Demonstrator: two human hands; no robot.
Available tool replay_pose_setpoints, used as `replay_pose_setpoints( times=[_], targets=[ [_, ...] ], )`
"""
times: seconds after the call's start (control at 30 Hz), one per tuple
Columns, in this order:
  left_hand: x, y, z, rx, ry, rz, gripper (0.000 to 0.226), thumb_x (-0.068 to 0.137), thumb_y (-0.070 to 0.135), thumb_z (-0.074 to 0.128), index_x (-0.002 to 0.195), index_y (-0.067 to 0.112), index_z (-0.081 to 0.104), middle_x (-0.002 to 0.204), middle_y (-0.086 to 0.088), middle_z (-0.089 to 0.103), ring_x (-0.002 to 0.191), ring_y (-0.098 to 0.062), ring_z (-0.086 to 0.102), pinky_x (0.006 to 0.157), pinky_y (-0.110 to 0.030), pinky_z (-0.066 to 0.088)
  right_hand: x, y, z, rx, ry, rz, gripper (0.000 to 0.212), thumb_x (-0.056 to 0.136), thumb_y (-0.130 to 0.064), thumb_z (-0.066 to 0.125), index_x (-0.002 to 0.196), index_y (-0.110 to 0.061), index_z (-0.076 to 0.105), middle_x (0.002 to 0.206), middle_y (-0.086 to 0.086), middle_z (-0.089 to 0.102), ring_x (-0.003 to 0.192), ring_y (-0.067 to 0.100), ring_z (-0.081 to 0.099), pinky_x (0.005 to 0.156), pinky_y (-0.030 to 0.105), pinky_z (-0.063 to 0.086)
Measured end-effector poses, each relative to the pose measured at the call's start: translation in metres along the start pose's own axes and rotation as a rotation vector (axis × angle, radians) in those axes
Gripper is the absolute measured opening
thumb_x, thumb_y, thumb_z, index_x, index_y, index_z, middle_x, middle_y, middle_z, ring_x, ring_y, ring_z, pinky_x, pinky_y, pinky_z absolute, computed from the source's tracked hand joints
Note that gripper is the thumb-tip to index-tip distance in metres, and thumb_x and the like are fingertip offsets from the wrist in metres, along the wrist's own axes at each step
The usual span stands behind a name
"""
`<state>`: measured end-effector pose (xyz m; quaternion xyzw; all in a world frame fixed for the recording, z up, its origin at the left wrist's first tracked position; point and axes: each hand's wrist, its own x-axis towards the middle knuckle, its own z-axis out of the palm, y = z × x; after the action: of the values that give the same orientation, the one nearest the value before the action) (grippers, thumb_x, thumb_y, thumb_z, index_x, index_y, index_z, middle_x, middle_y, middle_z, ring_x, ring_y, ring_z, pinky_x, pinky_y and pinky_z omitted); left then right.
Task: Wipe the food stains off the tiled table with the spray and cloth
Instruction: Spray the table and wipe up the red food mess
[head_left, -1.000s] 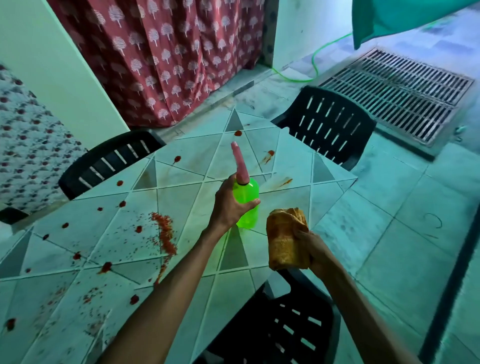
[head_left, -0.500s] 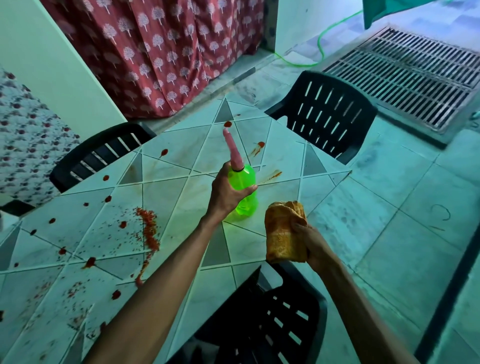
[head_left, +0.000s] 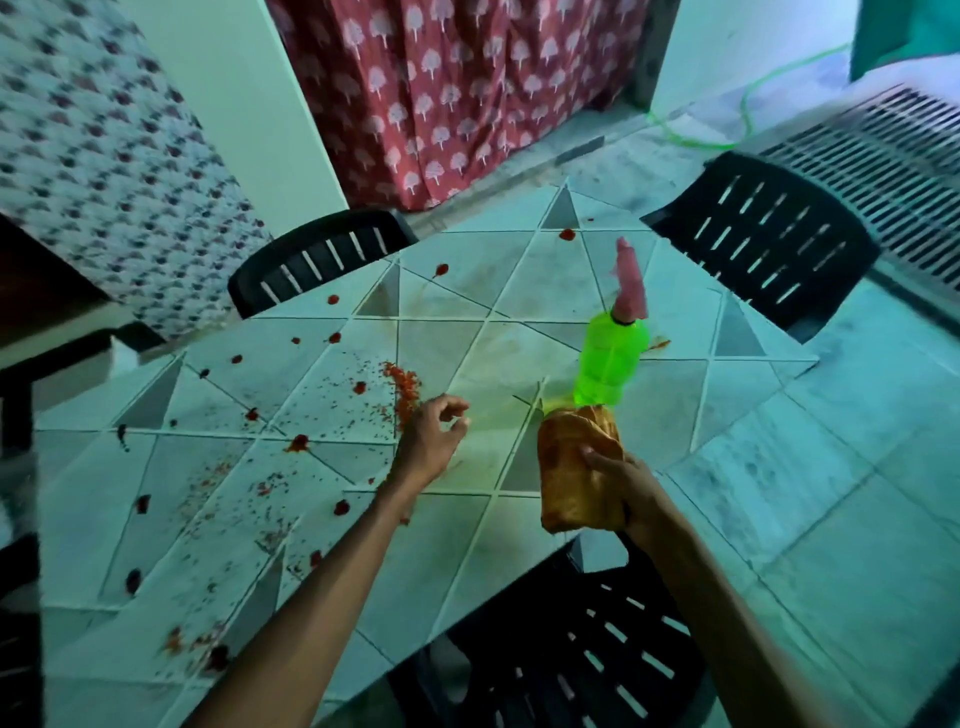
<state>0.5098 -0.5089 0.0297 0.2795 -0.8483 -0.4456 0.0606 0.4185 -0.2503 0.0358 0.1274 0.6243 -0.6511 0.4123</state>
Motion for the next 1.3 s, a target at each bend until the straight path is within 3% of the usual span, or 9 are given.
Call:
replay_pose_setpoints(
  times=[0.07, 0.13, 0.2, 0.33, 0.47, 0.73, 0.87, 1.03, 1.3],
  targets=[
    [-0.015, -0.042, -0.031, 0.084, 0.06, -0.043, 0.019, 0.088, 0.016, 0.067, 0.106, 0.02, 0.068, 0.107, 0.001, 0.069, 0.101, -0.016, 0.065, 0.088, -0.03, 0.053, -0.001, 0.008, 0.036, -0.131, -0.029, -0.03, 0.056, 0.067, -0.027, 0.084, 0.116, -0.007, 0.067, 0.109, 0.023, 0.072, 0.098, 0.044, 0.07, 0.084, 0.066, 0.054],
    [-0.026, -0.079, -0.061, 0.214, 0.076, -0.067, 0.025, 0.088, 0.023, 0.067, 0.113, 0.021, 0.064, 0.117, -0.001, 0.063, 0.109, -0.019, 0.059, 0.089, -0.031, 0.05, 0.0, 0.015, 0.071, -0.202, -0.006, -0.078, 0.048, 0.07, -0.019, 0.08, 0.114, -0.003, 0.067, 0.103, 0.023, 0.072, 0.092, 0.042, 0.071, 0.082, 0.061, 0.057],
    [-0.033, -0.113, -0.088, 0.362, 0.042, -0.082, 0.04, 0.089, 0.031, 0.068, 0.125, 0.018, 0.057, 0.127, -0.005, 0.052, 0.114, -0.023, 0.053, 0.089, -0.033, 0.046, 0.004, 0.019, 0.106, -0.282, 0.064, -0.15, 0.037, 0.075, -0.013, 0.073, 0.11, -0.003, 0.068, 0.095, 0.019, 0.073, 0.084, 0.034, 0.072, 0.075, 0.05, 0.061],
    [-0.031, -0.16, -0.128, 0.568, -0.007, -0.043, 0.065, 0.085, 0.042, 0.071, 0.138, 0.01, 0.048, 0.141, -0.013, 0.041, 0.127, -0.033, 0.042, 0.1, -0.042, 0.04, 0.015, 0.011, 0.167, -0.577, 0.272, -0.37, 0.015, 0.075, -0.034, 0.065, 0.083, -0.021, 0.066, 0.069, 0.0, 0.066, 0.058, 0.002, 0.063, 0.053, 0.021, 0.051],
    [-0.024, -0.186, -0.151, 0.636, -0.065, -0.036, 0.079, 0.083, 0.051, 0.069, 0.145, 0.013, 0.04, 0.151, -0.013, 0.032, 0.14, -0.034, 0.027, 0.109, -0.048, 0.029, 0.063, 0.01, 0.202, -1.015, 0.415, -0.483, 0.023, 0.089, -0.029, 0.061, 0.107, -0.015, 0.064, 0.096, 0.018, 0.071, 0.089, 0.038, 0.067, 0.067, 0.04, 0.05],
    [-0.022, -0.218, -0.168, 0.627, -0.061, -0.064, 0.104, 0.075, 0.066, 0.068, 0.153, 0.014, 0.025, 0.161, -0.011, 0.017, 0.147, -0.033, 0.015, 0.115, -0.051, 0.02, 0.084, 0.049, 0.271, -1.242, 0.218, -0.514, 0.049, 0.094, -0.032, 0.062, 0.141, -0.018, 0.053, 0.122, 0.013, 0.068, 0.099, 0.034, 0.066, 0.079, 0.045, 0.056],
    [-0.024, -0.231, -0.175, 0.604, -0.078, -0.096, 0.115, 0.072, 0.074, 0.065, 0.156, 0.011, 0.017, 0.163, -0.012, 0.011, 0.148, -0.035, 0.012, 0.117, -0.053, 0.016, 0.062, 0.078, 0.302, -1.292, 0.03, -0.506, 0.052, 0.092, -0.026, 0.065, 0.142, -0.02, 0.053, 0.124, 0.012, 0.067, 0.103, 0.034, 0.065, 0.084, 0.043, 0.054],
    [-0.026, -0.244, -0.181, 0.62, -0.112, -0.109, 0.118, 0.071, 0.077, 0.063, 0.156, 0.01, 0.015, 0.162, -0.013, 0.012, 0.147, -0.037, 0.013, 0.116, -0.057, 0.018, 0.042, 0.096, 0.32, -1.251, -0.097, -0.474, 0.029, 0.085, -0.017, 0.064, 0.114, -0.017, 0.065, 0.104, 0.01, 0.071, 0.09, 0.031, 0.066, 0.072, 0.038, 0.052],
    [-0.019, -0.239, -0.185, 0.635, -0.114, -0.144, 0.125, 0.066, 0.081, 0.062, 0.156, 0.009, 0.013, 0.162, -0.013, 0.014, 0.147, -0.035, 0.016, 0.115, -0.054, 0.016, 0.054, 0.027, 0.288, -0.843, 0.152, -0.542, 0.028, 0.096, -0.025, 0.062, 0.122, -0.015, 0.066, 0.094, 0.006, 0.075, 0.072, 0.018, 0.072, 0.065, 0.04, 0.062]
  ],
)
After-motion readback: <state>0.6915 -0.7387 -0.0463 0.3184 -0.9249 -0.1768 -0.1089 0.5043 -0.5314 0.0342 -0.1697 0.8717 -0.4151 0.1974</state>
